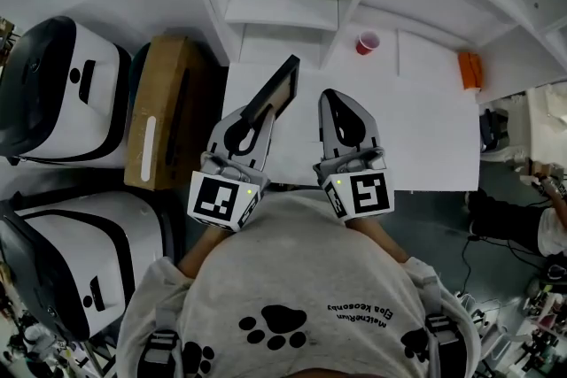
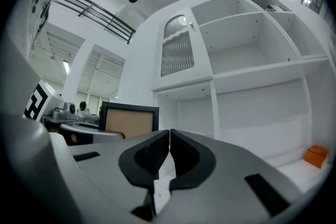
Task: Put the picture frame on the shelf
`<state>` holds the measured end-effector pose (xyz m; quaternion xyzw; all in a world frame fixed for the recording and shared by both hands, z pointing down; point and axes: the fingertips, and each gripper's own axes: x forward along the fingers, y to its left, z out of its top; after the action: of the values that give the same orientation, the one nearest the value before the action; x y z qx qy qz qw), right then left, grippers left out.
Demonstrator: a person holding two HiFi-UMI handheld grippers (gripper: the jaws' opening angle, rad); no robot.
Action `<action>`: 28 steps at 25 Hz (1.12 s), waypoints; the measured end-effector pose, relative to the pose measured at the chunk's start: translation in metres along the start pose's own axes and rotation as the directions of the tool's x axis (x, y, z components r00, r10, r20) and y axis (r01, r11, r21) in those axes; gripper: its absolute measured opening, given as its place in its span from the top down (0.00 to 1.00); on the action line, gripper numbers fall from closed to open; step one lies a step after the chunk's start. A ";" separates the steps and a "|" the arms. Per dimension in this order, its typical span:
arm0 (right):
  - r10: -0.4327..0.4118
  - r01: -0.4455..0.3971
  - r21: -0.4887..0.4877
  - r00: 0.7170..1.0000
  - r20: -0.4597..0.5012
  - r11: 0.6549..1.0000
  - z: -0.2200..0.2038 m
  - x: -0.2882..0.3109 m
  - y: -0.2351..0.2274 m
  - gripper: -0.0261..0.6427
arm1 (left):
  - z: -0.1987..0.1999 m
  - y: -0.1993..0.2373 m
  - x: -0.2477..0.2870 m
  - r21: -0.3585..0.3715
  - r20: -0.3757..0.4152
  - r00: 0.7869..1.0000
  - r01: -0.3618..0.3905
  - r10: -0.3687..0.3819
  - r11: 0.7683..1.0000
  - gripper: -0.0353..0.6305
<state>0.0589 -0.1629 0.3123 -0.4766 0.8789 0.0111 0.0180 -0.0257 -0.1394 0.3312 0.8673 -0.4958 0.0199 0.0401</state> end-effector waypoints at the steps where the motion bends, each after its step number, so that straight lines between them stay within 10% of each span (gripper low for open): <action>1: -0.002 0.002 0.001 1.000 -0.001 1.000 0.000 0.005 -0.001 0.91 | 0.001 0.004 0.003 0.003 0.000 1.000 0.004 -0.004 1.000 0.89; 28: -0.072 0.073 0.013 0.997 -0.037 0.997 -0.004 0.106 -0.021 0.91 | 0.035 0.093 0.076 0.037 0.058 0.998 0.019 -0.021 0.999 0.89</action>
<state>0.0184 -0.2630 0.3121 -0.5080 0.8613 -0.0046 0.0057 -0.0674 -0.2547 0.3066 0.8730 -0.4876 0.0032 0.0101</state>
